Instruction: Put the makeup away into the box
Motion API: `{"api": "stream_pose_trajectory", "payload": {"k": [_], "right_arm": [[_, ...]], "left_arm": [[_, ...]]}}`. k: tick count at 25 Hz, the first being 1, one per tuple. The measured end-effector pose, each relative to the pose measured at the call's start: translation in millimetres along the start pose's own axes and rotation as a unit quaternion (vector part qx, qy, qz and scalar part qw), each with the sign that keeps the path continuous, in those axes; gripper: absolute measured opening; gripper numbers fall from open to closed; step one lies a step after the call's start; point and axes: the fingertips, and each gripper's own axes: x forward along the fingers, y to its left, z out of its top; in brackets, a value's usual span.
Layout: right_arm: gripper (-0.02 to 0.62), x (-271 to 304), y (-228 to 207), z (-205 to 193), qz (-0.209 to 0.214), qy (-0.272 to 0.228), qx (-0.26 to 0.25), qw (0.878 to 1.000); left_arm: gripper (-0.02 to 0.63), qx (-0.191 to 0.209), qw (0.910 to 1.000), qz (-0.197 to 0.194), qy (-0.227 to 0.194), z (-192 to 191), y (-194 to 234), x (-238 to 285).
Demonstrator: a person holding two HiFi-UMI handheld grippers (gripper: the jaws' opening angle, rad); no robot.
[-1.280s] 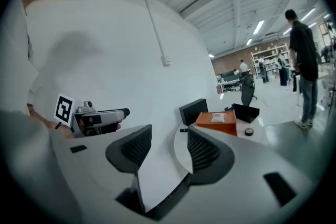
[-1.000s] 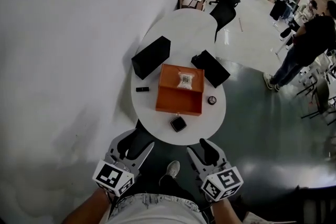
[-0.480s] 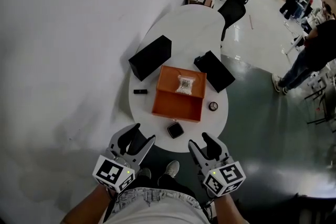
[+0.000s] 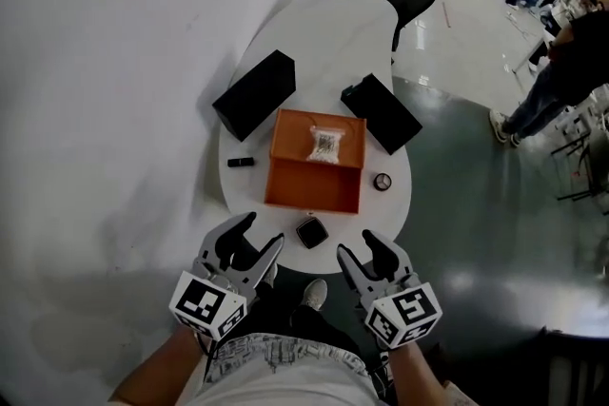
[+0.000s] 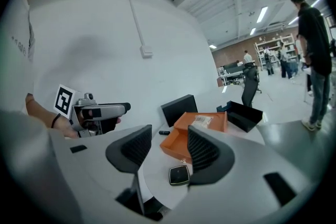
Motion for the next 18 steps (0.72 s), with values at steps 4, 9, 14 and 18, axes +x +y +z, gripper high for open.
{"api": "stream_pose_trajectory", "payload": {"k": [4,9,14,18], "right_arm": [[0.218,12,-4,-9,-0.018,0.009,0.008,1.000],[0.218,31,-8,-25,-0.041,0.025,0.014,0.999],[0.232,50,-12,-46,-0.061,0.052,0.014,0.997],[0.242,64,-15,-65,-0.065,0.076,0.009,0.995]], "left_arm": [[0.241,-0.001,0.9997,-0.023,0.012,-10,9,13],[0.241,-0.004,0.9983,-0.046,0.036,-24,27,23],[0.241,-0.007,0.9963,-0.066,0.055,-44,42,30],[0.241,-0.016,0.9946,-0.075,0.070,-60,49,33]]}}
